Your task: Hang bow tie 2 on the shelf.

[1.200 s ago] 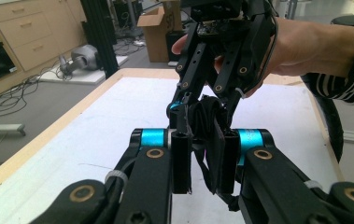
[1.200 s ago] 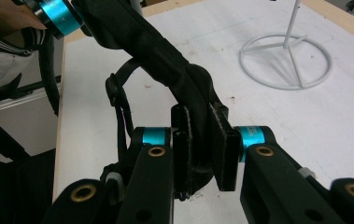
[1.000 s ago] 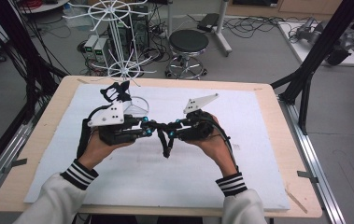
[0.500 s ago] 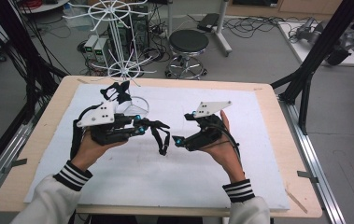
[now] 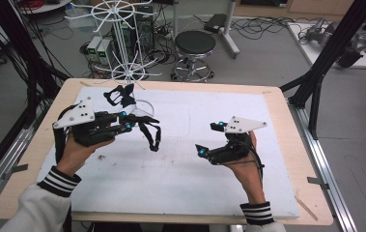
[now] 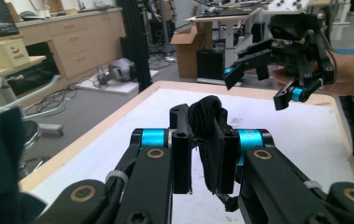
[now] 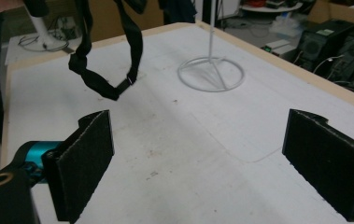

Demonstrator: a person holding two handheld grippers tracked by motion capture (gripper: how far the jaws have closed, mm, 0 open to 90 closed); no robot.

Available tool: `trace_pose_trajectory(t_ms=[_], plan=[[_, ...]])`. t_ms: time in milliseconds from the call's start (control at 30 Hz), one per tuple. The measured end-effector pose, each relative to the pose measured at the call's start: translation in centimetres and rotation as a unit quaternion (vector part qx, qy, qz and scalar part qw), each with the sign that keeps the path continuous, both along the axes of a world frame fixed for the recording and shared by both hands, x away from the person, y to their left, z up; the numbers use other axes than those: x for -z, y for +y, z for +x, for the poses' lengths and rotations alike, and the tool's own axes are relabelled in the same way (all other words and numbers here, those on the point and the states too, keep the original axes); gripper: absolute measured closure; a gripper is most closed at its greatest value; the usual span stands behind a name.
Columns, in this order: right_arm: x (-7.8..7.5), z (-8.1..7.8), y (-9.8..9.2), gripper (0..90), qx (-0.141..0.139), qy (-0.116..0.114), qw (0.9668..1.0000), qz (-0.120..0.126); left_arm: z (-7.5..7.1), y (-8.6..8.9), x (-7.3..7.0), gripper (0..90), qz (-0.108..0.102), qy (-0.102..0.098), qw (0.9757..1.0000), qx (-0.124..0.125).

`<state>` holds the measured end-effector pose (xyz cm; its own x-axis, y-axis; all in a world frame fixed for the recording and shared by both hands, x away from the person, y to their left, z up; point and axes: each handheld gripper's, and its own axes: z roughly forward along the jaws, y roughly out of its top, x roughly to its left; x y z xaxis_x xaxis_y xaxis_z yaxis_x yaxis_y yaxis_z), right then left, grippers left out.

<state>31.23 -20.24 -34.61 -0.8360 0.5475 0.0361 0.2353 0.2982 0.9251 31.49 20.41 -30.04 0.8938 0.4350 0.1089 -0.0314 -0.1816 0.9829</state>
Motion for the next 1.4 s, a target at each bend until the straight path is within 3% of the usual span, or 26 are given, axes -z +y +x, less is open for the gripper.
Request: trace_pose_trajectory(t_ms=[167, 300, 567, 767, 967, 1233, 1400], plan=[[0.7, -0.8, -1.9, 8.3, 0.019, -0.011, 0.9990, 0.039, -0.1, 1.3, -0.4, 80.8, -0.006, -0.004, 0.9998, -0.019], [1.2, -1.7, -3.6, 8.3, 0.048, -0.030, 0.9960, 0.069, -0.2, 2.0, -0.5, 80.8, -0.010, -0.008, 0.9996, -0.027], [2.4, -2.8, -5.9, 8.3, 0.113, -0.057, 0.9881, 0.087, -0.5, 4.3, -1.1, 80.8, -0.014, -0.010, 0.9979, -0.062], [3.8, -3.5, -7.2, 8.3, 0.133, -0.069, 0.9830, 0.107, -0.7, 6.1, -1.4, 80.8, -0.015, -0.016, 0.9942, -0.105], [4.6, -3.9, -7.8, 8.3, 0.164, -0.095, 0.9746, 0.118, -0.4, 7.4, -1.5, 80.8, -0.018, -0.014, 0.9906, -0.135], [5.6, -3.9, -8.0, 8.3, 0.185, -0.107, 0.9705, 0.112, -0.5, 8.9, -1.7, 80.8, -0.015, -0.014, 0.9865, -0.162], [6.2, -3.8, -7.8, 8.3, 0.192, -0.118, 0.9680, 0.110, -0.4, 9.9, -1.9, 80.8, -0.016, -0.014, 0.9826, -0.185]])
